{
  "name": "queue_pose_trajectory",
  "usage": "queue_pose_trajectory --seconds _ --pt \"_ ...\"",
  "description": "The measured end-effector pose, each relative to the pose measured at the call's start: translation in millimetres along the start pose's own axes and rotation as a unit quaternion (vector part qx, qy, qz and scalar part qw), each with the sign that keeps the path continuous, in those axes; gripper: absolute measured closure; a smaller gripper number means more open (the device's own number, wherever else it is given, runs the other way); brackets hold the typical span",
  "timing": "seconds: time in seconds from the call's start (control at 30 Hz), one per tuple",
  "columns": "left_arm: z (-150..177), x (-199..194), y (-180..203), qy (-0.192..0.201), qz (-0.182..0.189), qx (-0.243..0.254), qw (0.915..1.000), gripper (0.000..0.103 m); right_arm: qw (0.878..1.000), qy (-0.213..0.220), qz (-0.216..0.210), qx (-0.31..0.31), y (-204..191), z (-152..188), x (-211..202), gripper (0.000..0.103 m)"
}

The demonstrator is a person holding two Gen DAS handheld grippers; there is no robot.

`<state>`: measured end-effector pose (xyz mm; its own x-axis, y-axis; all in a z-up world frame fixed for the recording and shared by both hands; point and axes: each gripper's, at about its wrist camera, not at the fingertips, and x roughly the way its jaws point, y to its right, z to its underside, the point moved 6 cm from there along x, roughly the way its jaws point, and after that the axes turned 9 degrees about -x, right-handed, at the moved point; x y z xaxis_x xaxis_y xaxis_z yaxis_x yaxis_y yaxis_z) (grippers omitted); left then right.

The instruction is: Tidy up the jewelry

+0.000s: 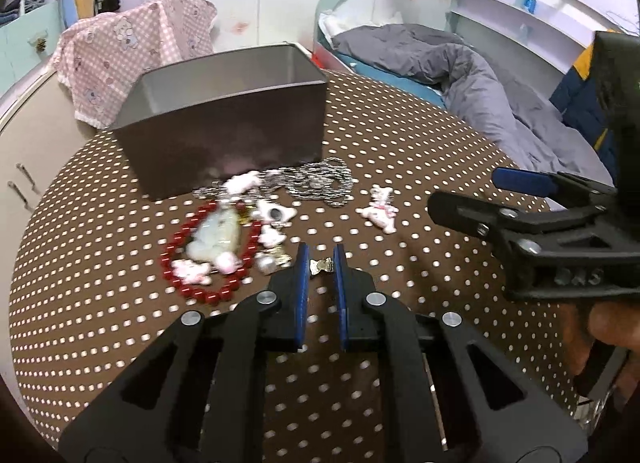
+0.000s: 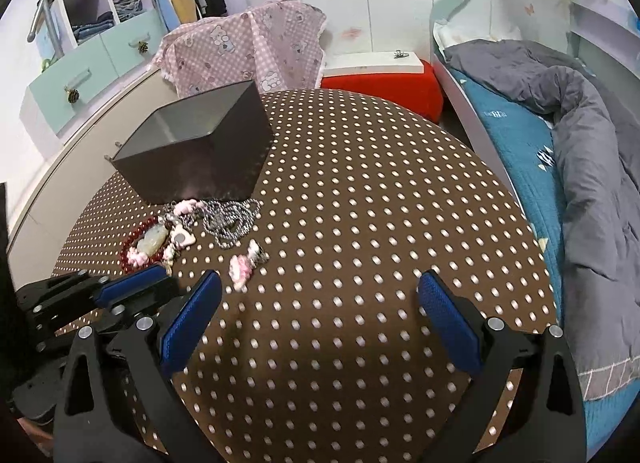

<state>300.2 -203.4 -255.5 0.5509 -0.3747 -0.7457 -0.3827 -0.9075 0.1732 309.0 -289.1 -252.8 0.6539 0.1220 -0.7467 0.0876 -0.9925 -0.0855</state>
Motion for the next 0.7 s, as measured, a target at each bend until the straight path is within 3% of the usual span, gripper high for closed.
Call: queue_pose_trajectory --seconds 0.1,0.2,0.3,0.37,0.47,0.7 --pt "0 -10 -10 0.009 -0.009 -0.009 0.9999 0.091 1.000 -0.005 -0.003 -0.012 -10 -7 10 0.010" --pt "0 -19 -16 0.016 -0.015 -0.016 0.9996 0.091 0.999 -0.014 -0.005 -0.030 -23 -10 23 0.019" --pt "0 -24 -24 0.022 -0.023 -0.020 0.9993 0.091 0.997 -0.023 0.018 -0.066 -35 -9 32 0.038" --pt "0 -28 -30 0.024 -0.024 -0.026 0.9991 0.091 0.996 -0.023 0.009 -0.084 -43 -10 32 0.071" --pt "0 -33 -33 0.029 -0.027 -0.031 0.9987 0.091 0.995 -0.026 0.007 -0.093 -46 -8 30 0.094" --pt "-8 -55 -41 0.056 -0.033 -0.036 0.9972 0.091 0.996 -0.001 -0.006 -0.089 -44 -11 -1 0.097"
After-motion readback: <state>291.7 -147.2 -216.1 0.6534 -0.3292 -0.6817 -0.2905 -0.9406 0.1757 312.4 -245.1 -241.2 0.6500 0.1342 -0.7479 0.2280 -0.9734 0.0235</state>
